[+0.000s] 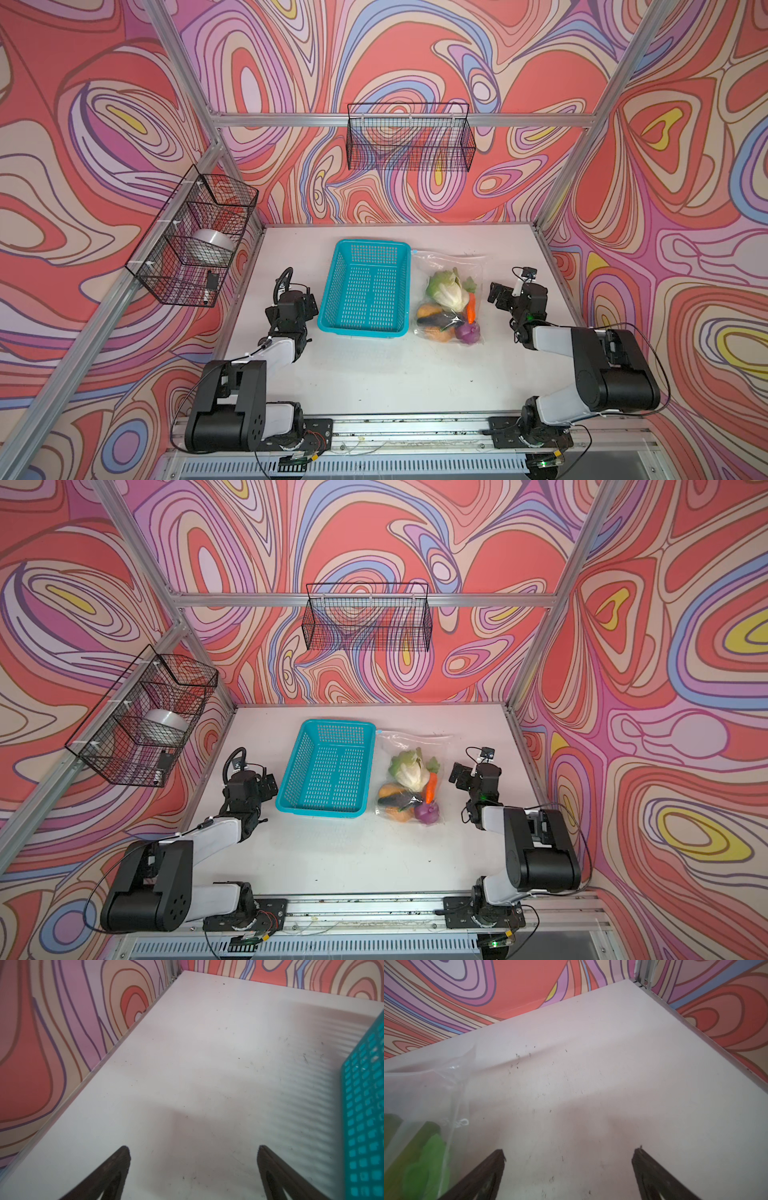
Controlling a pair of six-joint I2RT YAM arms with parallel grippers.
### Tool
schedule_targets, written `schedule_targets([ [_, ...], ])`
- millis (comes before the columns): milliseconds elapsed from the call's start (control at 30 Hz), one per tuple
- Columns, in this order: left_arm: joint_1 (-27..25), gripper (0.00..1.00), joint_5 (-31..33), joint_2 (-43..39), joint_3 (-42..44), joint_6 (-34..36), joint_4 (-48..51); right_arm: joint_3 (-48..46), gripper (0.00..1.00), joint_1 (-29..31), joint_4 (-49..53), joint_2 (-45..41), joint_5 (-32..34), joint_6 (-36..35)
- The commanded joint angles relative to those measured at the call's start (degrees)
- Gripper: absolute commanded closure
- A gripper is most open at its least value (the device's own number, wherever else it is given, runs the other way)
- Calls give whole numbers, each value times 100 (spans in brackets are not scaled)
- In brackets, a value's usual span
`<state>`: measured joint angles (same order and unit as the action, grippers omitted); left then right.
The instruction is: Place the food in the zip-top bag and seal the zipper
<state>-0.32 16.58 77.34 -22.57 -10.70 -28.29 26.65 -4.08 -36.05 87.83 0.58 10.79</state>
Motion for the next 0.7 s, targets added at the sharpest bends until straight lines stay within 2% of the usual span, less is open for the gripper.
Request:
schedule_targets([
  [0, 32, 3, -625, 119, 211, 576, -1491, 80, 2, 3, -717, 91, -75, -441],
  [133, 34, 1, -465, 641, 720, 561, -3055, -171, 2, 3, -1671, 473, 17, -540],
  [233, 32, 1, -652, 765, 662, 558, -2952, -346, 2, 15, -2632, 1030, -50, -578],
  [333, 32, 2, -611, 1132, 782, 600, -3610, -211, 2, 43, -2305, 992, -17, -600],
  [400, 32, 3, -633, 929, 667, 551, -3043, -126, 2, 111, -2060, 952, 128, -637],
  [500, 32, 3, -755, 1096, 560, 661, -3130, -162, 2, 126, -2115, 951, 111, -640],
  [567, 32, 4, -878, 1003, 373, 682, -2613, -135, 2, 126, -2122, 970, 67, -672],
  [667, -9, 3, -946, 1091, 249, 779, -2525, -133, 2, 135, -2109, 975, 60, -685],
])
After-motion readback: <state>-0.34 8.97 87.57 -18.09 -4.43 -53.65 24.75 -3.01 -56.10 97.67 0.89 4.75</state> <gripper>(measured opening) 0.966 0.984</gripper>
